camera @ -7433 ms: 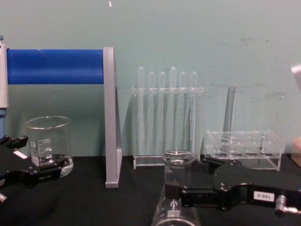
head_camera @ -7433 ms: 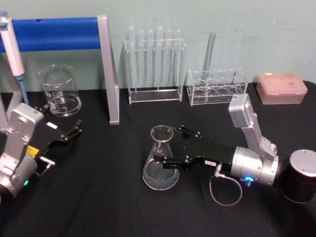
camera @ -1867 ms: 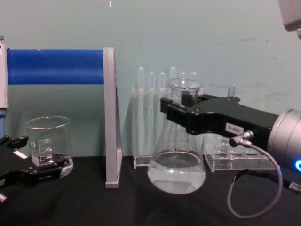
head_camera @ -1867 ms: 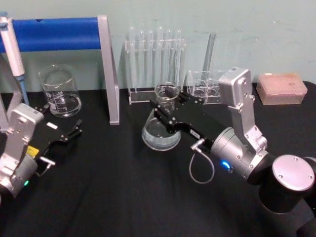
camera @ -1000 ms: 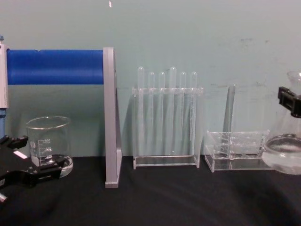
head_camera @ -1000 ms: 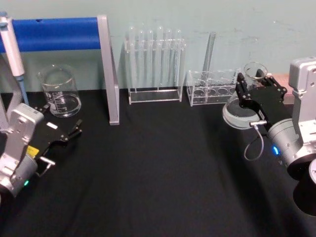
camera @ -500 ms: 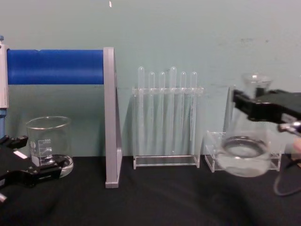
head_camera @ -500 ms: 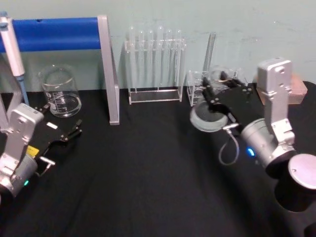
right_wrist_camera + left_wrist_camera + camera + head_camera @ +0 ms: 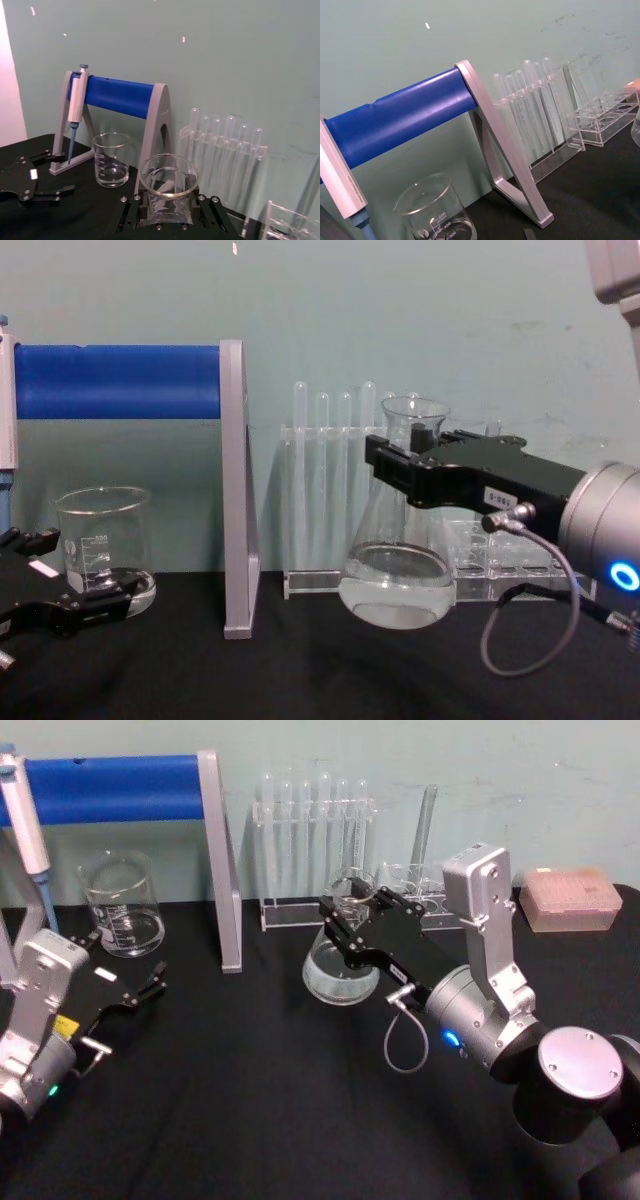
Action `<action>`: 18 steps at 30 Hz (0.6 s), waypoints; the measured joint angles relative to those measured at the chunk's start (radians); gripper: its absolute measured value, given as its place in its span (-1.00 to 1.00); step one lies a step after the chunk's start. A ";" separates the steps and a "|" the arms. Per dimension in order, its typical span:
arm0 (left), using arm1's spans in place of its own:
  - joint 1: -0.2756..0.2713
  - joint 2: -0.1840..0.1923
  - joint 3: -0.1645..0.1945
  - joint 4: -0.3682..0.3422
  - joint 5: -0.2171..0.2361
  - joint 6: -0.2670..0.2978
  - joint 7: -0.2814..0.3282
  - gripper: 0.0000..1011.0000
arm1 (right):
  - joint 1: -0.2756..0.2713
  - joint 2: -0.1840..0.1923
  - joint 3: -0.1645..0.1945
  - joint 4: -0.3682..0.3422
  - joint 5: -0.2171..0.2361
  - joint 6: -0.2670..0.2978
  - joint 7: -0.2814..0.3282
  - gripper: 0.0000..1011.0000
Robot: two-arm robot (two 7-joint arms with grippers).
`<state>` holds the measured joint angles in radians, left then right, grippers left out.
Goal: Grasp the erlenmeyer flask with one hand, shake it three times, then place it back.
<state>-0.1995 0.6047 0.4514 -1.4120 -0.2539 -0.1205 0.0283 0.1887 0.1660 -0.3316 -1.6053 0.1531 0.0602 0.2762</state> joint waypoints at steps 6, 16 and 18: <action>0.000 0.000 0.000 0.000 0.000 0.000 0.000 0.98 | -0.005 0.002 0.004 -0.005 0.004 0.000 -0.024 -0.11; 0.000 0.000 0.000 0.000 0.000 0.000 0.000 0.98 | -0.043 -0.002 0.074 -0.039 -0.021 0.018 -0.125 -0.11; 0.000 0.000 0.000 0.000 0.000 0.000 0.000 0.98 | -0.059 -0.007 0.101 -0.052 -0.035 0.026 -0.159 -0.11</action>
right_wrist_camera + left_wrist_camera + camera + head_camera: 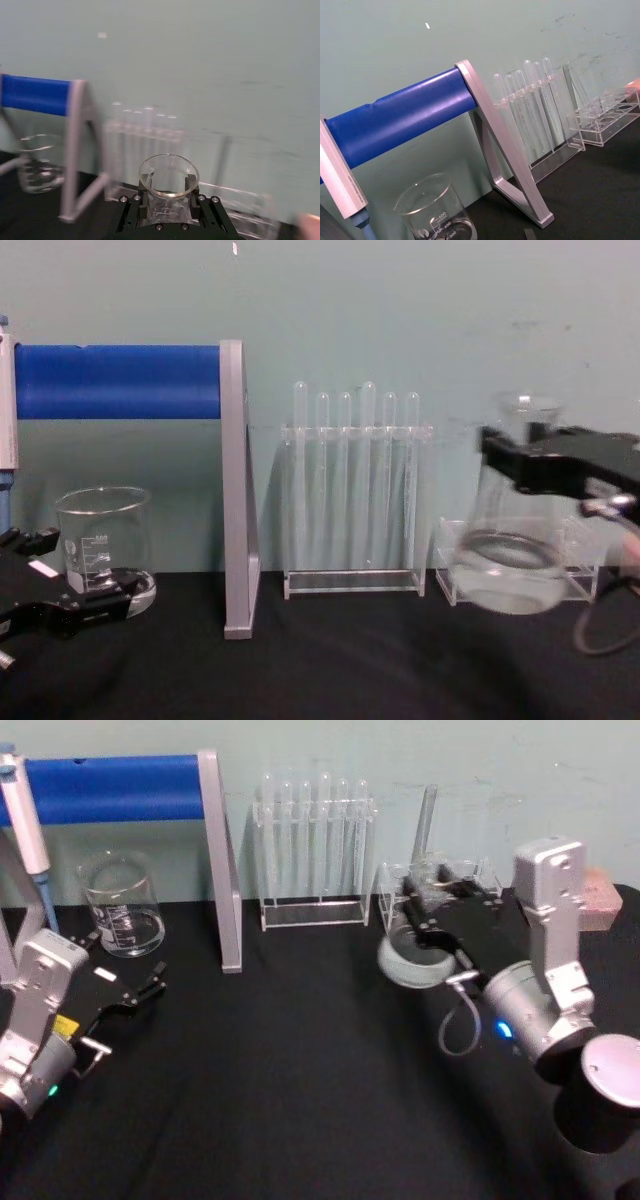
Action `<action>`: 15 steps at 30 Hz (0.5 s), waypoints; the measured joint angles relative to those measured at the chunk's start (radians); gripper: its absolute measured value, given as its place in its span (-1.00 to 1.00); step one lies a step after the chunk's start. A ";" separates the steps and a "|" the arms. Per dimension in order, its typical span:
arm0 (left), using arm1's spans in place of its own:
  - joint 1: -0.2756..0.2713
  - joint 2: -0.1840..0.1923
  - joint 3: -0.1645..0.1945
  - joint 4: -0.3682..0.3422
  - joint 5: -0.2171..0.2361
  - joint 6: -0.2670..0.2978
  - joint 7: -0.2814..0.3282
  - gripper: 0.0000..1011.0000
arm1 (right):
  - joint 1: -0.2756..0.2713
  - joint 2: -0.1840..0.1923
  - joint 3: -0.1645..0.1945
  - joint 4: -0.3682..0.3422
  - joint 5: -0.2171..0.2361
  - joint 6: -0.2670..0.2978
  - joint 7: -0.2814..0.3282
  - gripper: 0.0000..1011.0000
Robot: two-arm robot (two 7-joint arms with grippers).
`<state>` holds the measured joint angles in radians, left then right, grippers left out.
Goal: Grasp the erlenmeyer flask with one hand, shake it three times, then place it back.
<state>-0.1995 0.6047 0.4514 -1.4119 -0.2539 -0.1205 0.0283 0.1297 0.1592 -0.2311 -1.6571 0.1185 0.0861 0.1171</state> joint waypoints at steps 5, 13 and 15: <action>0.000 0.000 0.000 0.000 0.000 0.000 0.000 0.98 | -0.029 -0.011 0.050 -0.026 -0.029 0.012 -0.064 -0.11; 0.000 0.000 0.000 0.000 0.000 0.000 0.000 0.98 | -0.060 -0.030 0.113 -0.051 -0.057 0.031 -0.116 -0.11; 0.000 0.000 0.000 0.000 0.000 0.000 0.000 0.98 | -0.060 -0.032 0.117 -0.051 -0.059 0.032 -0.115 -0.11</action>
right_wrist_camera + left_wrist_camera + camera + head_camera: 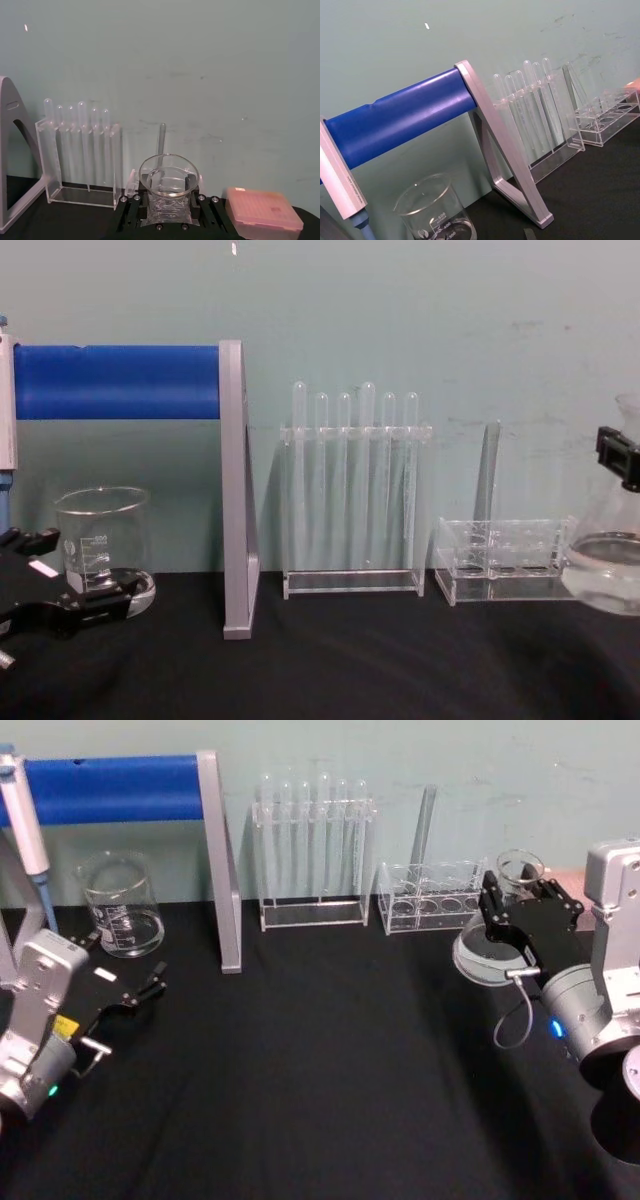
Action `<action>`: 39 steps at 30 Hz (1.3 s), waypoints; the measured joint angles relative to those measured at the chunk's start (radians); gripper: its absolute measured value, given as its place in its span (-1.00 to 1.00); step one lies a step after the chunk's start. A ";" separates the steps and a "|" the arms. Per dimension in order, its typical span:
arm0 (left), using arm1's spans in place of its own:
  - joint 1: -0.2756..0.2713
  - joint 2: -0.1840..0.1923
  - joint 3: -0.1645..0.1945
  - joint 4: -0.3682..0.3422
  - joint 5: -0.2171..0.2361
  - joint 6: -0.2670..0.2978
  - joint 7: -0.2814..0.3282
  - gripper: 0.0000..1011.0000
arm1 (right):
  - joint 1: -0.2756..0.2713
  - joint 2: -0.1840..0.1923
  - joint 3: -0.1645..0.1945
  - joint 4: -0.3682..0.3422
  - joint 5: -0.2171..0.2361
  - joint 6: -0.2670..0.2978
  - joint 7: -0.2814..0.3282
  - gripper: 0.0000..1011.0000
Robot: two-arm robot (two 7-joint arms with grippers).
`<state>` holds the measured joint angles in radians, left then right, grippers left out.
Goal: Grasp the erlenmeyer flask with one hand, shake it three times, then place it back.
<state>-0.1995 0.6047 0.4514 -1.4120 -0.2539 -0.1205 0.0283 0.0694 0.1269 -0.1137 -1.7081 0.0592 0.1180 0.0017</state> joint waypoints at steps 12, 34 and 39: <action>0.000 0.000 0.000 0.000 0.000 0.000 0.000 0.98 | 0.043 -0.009 -0.049 0.043 0.003 -0.004 0.129 -0.11; 0.000 0.000 0.000 0.000 0.000 0.000 0.000 0.98 | 0.101 0.030 -0.185 0.086 0.081 -0.026 0.270 -0.11; 0.000 0.000 0.000 0.000 0.000 0.000 0.000 0.98 | 0.094 0.033 -0.166 0.080 0.082 -0.026 0.225 -0.11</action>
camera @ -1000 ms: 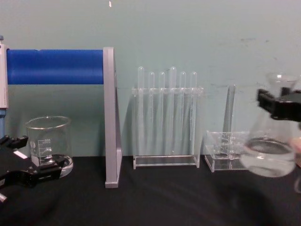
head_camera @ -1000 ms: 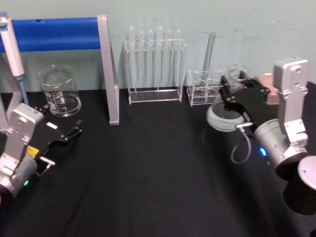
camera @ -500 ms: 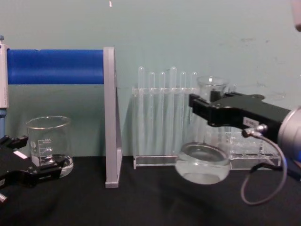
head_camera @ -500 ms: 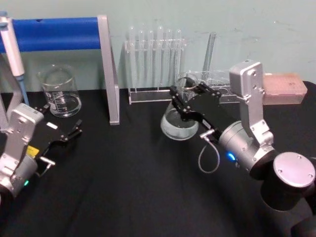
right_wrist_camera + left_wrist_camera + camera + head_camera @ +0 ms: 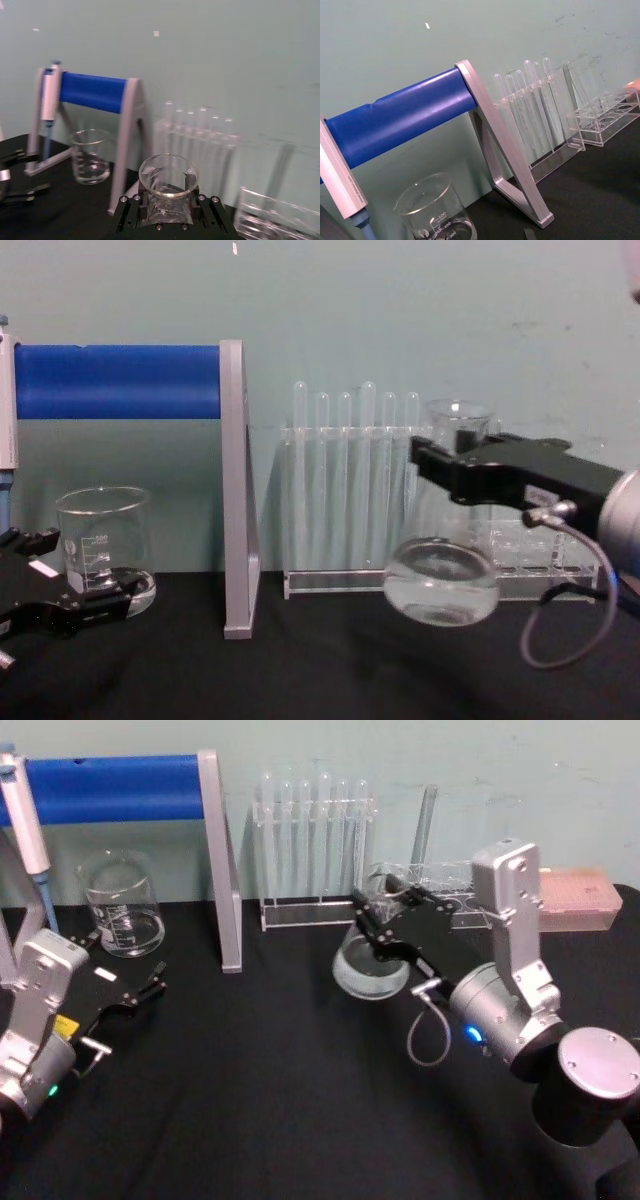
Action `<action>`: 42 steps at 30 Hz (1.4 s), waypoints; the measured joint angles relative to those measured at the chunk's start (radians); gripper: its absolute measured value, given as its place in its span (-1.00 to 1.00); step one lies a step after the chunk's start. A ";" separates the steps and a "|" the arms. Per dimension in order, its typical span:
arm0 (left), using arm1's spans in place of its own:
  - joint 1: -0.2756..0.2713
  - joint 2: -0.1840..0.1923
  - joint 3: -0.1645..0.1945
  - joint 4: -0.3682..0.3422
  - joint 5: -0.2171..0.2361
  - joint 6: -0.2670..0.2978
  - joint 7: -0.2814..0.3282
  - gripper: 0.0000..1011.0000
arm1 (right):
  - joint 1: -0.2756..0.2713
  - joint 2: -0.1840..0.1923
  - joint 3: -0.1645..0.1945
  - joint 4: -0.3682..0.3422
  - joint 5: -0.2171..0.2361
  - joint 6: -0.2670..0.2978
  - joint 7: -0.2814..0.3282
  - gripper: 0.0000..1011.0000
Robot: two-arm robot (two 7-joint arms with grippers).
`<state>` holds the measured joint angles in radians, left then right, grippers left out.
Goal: Grasp the erlenmeyer flask with one hand, shake it three times, then place it back.
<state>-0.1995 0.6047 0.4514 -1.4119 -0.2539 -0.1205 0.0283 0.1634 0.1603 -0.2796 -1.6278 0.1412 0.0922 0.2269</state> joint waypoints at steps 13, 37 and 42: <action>0.000 0.000 0.000 0.000 0.000 0.000 0.000 0.98 | -0.064 -0.011 0.126 -0.050 -0.050 0.015 -0.152 -0.11; 0.000 0.000 0.000 0.000 0.000 0.000 0.000 0.98 | -0.057 -0.046 0.118 -0.037 -0.096 0.021 -0.079 -0.11; 0.000 0.000 0.000 0.000 0.000 0.000 0.000 0.98 | -0.033 -0.034 0.055 -0.015 -0.074 0.011 -0.004 -0.11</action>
<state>-0.1995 0.6047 0.4514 -1.4120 -0.2539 -0.1205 0.0283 0.1302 0.1264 -0.2243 -1.6433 0.0674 0.1030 0.2227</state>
